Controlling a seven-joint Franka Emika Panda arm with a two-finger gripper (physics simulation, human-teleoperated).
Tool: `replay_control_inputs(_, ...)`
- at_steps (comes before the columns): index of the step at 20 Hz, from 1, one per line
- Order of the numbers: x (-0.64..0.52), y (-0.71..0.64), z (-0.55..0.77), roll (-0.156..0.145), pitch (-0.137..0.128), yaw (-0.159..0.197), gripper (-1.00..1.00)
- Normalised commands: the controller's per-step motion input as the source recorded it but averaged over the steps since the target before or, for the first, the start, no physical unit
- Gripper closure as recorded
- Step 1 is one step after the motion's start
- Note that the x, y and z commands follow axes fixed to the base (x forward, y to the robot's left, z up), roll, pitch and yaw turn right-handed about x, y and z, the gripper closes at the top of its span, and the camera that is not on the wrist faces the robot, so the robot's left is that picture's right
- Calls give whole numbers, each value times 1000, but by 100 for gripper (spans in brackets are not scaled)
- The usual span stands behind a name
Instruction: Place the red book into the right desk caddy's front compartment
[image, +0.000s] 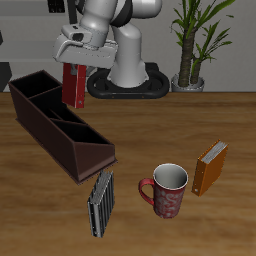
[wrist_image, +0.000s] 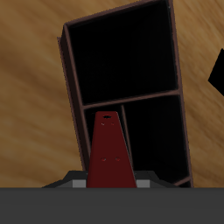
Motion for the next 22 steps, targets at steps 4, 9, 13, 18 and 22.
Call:
replay_control_inputs(4,-15,-128,16,-21,-9,6,100)
replay_control_inputs(9,28,-87,-27,-12,0,-13,100)
replay_control_inputs(13,33,-111,-101,-23,17,-24,100)
replay_control_inputs(18,49,16,-156,15,28,-9,100)
replay_control_inputs(22,38,10,-95,4,17,-11,100)
